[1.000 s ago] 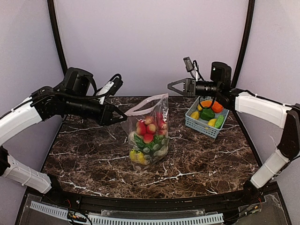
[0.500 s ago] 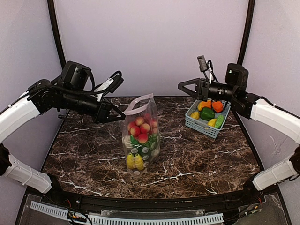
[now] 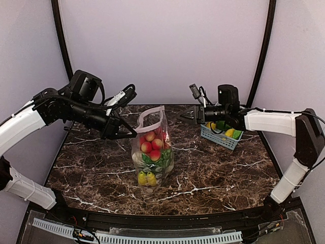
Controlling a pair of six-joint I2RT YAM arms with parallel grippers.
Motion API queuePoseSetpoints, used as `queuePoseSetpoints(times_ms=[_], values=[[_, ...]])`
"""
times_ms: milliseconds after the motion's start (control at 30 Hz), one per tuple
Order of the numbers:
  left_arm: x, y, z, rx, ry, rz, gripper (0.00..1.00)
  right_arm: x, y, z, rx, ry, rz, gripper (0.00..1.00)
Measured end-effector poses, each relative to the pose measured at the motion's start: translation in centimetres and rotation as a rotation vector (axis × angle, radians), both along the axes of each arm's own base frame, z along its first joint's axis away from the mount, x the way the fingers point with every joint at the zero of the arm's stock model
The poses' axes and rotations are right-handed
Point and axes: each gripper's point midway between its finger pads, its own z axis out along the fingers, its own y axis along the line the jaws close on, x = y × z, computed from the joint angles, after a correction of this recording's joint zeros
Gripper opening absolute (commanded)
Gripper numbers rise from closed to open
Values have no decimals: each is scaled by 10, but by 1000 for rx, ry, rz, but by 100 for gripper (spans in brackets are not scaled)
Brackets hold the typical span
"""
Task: Place the food in the zip-top bag and seal the zipper
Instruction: Adjust the zipper food storage bag at the center of the board.
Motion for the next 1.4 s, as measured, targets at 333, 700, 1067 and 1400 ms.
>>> queuePoseSetpoints(times_ms=[333, 700, 1067, 1400], values=[[-1, -1, 0, -4, 4, -8, 1, -14, 40, 11, 31, -29, 117, 57], [-1, 0, 0, -2, 0, -10, 1, -23, 60, 0, 12, 4, 162, 0], [19, 9, 26, 15, -122, 72, 1, -41, 12, 51, -19, -125, -58, 0], [55, -15, -4, 114, -155, 48, 1, -72, -38, 45, -61, -179, -204, 0]])
